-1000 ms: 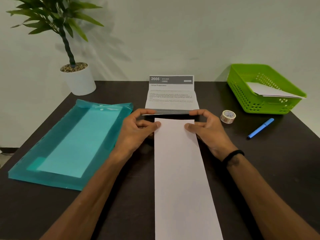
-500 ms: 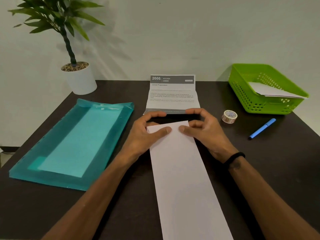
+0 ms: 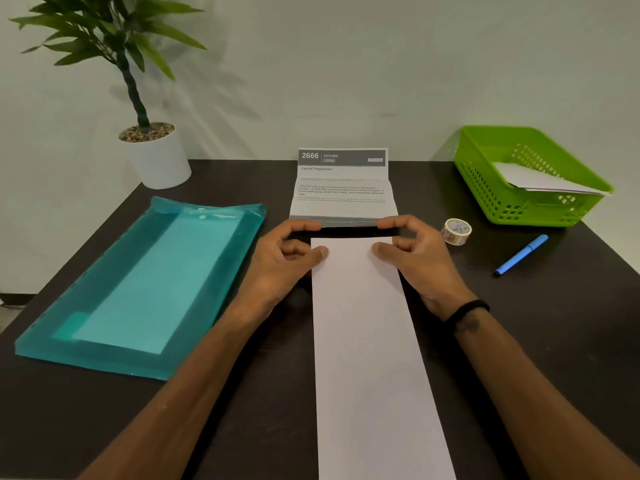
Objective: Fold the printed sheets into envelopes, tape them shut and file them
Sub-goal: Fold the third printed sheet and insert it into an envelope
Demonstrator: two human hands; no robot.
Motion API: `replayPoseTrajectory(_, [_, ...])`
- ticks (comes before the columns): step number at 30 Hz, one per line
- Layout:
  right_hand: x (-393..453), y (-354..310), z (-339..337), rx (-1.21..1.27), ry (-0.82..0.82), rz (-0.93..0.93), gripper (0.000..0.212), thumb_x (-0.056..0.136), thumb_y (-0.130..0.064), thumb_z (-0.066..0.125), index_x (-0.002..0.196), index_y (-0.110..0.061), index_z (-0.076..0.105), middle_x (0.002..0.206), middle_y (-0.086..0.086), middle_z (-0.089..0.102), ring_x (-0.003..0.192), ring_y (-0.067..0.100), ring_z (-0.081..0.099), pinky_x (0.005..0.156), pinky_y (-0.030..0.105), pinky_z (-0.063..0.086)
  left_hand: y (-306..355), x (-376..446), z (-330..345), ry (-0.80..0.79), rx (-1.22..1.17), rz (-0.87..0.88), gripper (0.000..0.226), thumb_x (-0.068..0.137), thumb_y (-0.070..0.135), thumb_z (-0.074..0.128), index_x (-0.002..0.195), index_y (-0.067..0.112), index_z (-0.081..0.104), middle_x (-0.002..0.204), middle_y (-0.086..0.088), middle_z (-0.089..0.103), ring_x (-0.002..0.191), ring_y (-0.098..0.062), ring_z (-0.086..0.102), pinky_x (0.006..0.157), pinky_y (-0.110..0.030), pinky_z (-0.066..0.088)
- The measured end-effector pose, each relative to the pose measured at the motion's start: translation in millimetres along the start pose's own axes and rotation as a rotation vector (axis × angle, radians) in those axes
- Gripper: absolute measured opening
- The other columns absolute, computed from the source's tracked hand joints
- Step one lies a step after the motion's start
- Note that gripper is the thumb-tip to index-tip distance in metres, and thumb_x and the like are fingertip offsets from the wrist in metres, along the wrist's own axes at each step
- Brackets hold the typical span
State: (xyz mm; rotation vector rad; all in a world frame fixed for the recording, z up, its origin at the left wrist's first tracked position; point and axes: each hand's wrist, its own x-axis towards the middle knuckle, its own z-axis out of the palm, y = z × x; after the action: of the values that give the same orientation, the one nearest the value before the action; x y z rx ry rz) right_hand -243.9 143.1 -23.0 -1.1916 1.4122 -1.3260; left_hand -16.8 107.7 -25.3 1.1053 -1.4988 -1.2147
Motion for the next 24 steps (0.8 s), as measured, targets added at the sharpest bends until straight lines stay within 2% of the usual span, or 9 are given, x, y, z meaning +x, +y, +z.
replayPoseTrajectory(4, [3.6, 1.9, -1.8, -0.05, 0.023, 0.004, 0.035, 0.095, 0.001, 0.067, 0.118, -0.025, 0.067, 0.095, 0.008, 0.081, 0.097, 0.027, 0.078, 0.096, 0.051, 0.06, -0.7, 0.4, -0.4, -0.008, -0.044, 0.021, 0.033, 0.093, 0.01, 0.075, 0.122, 0.023, 0.067, 0.084, -0.001, 0.079, 0.089, -0.013, 0.077, 0.077, -0.019, 0.059])
replayPoseTrajectory(6, [4.2, 0.3, -0.8, -0.061, 0.039, 0.013, 0.035, 0.096, 0.002, 0.063, 0.117, -0.026, 0.068, 0.099, 0.005, 0.081, 0.094, 0.025, 0.077, 0.088, 0.041, 0.063, -1.3, 0.9, -0.6, -0.012, -0.045, 0.029, 0.031, 0.095, 0.009, 0.072, 0.122, 0.023, 0.067, 0.081, 0.0, 0.079, 0.088, -0.013, 0.077, 0.075, -0.02, 0.059])
replayPoseTrajectory(8, [4.6, -1.3, -0.3, -0.059, 0.058, 0.015, 0.034, 0.097, 0.003, 0.057, 0.115, -0.024, 0.068, 0.111, 0.003, 0.078, 0.087, 0.017, 0.074, 0.072, 0.027, 0.059, -1.3, 0.7, -0.1, -0.017, -0.036, 0.034, 0.029, 0.097, 0.009, 0.068, 0.123, 0.023, 0.067, 0.078, 0.002, 0.077, 0.086, -0.013, 0.077, 0.072, -0.02, 0.058])
replayPoseTrajectory(9, [4.4, -1.6, -0.1, -0.058, 0.064, 0.014, 0.034, 0.098, 0.003, 0.054, 0.115, -0.023, 0.069, 0.115, 0.001, 0.077, 0.086, 0.014, 0.073, 0.07, 0.025, 0.058, -1.5, 0.2, 0.2, -0.017, -0.029, 0.034, 0.029, 0.098, 0.008, 0.066, 0.124, 0.023, 0.067, 0.077, 0.004, 0.077, 0.084, -0.012, 0.077, 0.071, -0.02, 0.058])
replayPoseTrajectory(11, [3.1, -1.7, 0.7, -0.052, 0.063, 0.016, 0.031, 0.099, 0.0, 0.053, 0.114, -0.022, 0.069, 0.112, -0.006, 0.077, 0.094, 0.016, 0.075, 0.081, 0.035, 0.062, -1.8, -1.2, 1.0, -0.013, -0.018, 0.034, 0.029, 0.099, 0.009, 0.065, 0.124, 0.023, 0.066, 0.077, 0.005, 0.077, 0.084, -0.011, 0.076, 0.074, -0.023, 0.061])
replayPoseTrajectory(13, [1.0, -1.1, 1.0, -0.045, 0.039, -0.007, 0.02, 0.1, -0.007, 0.063, 0.114, -0.021, 0.069, 0.102, -0.003, 0.08, 0.096, 0.023, 0.077, 0.086, 0.044, 0.062, -2.4, -2.5, 2.4, -0.024, -0.016, 0.033, 0.031, 0.097, 0.015, 0.071, 0.125, 0.026, 0.066, 0.083, 0.001, 0.078, 0.089, -0.012, 0.077, 0.082, -0.027, 0.062])
replayPoseTrajectory(15, [-2.8, -2.8, 3.8, -0.052, -0.011, -0.046, 0.025, 0.093, -0.019, 0.079, 0.114, -0.019, 0.067, 0.098, 0.003, 0.08, 0.089, 0.024, 0.079, 0.076, 0.04, 0.065, -2.2, -3.0, 4.9, -0.048, 0.004, 0.036, 0.037, 0.092, 0.022, 0.078, 0.126, 0.029, 0.066, 0.091, -0.002, 0.078, 0.092, -0.014, 0.076, 0.084, -0.028, 0.062])
replayPoseTrajectory(18, [-6.8, -3.3, 12.6, -0.111, -0.058, -0.071, 0.039, 0.081, -0.025, 0.089, 0.114, -0.021, 0.068, 0.105, -0.004, 0.076, 0.09, 0.016, 0.078, 0.069, 0.027, 0.063, -2.5, -3.8, 9.0, -0.082, 0.043, 0.046, 0.041, 0.088, 0.027, 0.082, 0.126, 0.031, 0.067, 0.107, 0.009, 0.075, 0.098, -0.009, 0.074, 0.08, -0.03, 0.063])
replayPoseTrajectory(24, [-5.7, -0.9, 14.4, -0.109, -0.076, -0.049, 0.033, 0.083, -0.021, 0.088, 0.111, -0.023, 0.071, 0.101, -0.006, 0.078, 0.091, 0.019, 0.078, 0.079, 0.042, 0.066, -3.4, -2.8, 10.5, -0.066, 0.106, 0.062, 0.03, 0.094, 0.023, 0.074, 0.119, 0.038, 0.067, 0.111, 0.022, 0.069, 0.102, 0.002, 0.069, 0.081, -0.025, 0.061])
